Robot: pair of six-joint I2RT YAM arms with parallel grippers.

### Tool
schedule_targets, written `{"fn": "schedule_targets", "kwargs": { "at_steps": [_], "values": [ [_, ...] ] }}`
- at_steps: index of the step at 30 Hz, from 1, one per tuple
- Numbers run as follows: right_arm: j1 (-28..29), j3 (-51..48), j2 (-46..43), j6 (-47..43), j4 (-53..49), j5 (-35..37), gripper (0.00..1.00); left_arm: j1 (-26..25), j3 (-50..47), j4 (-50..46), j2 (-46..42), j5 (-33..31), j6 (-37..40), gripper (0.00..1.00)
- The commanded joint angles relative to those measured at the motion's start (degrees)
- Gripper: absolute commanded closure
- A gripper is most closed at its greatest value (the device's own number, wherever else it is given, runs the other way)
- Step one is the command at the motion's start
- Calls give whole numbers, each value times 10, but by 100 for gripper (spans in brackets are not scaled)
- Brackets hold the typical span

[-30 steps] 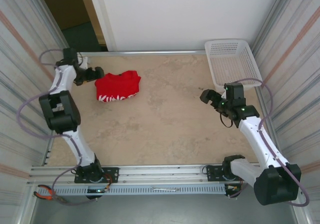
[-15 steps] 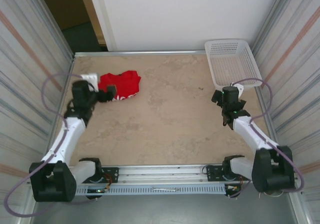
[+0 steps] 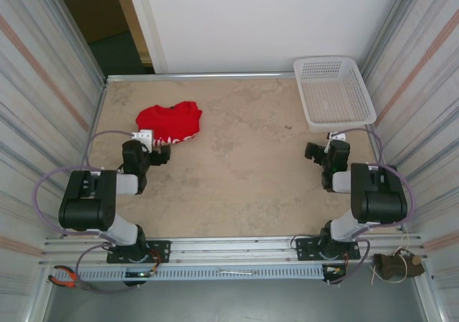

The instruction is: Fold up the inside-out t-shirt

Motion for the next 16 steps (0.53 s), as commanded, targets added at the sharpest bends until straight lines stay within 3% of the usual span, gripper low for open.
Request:
{"fn": "schedule_targets", "kwargs": {
  "at_steps": [1, 16],
  "values": [
    [11, 26, -1, -21, 35, -51, 1, 5, 25, 5, -6, 30, 9, 1],
    [18, 23, -5, -24, 34, -40, 1, 7, 27, 7, -1, 35, 7, 1]
  ]
}}
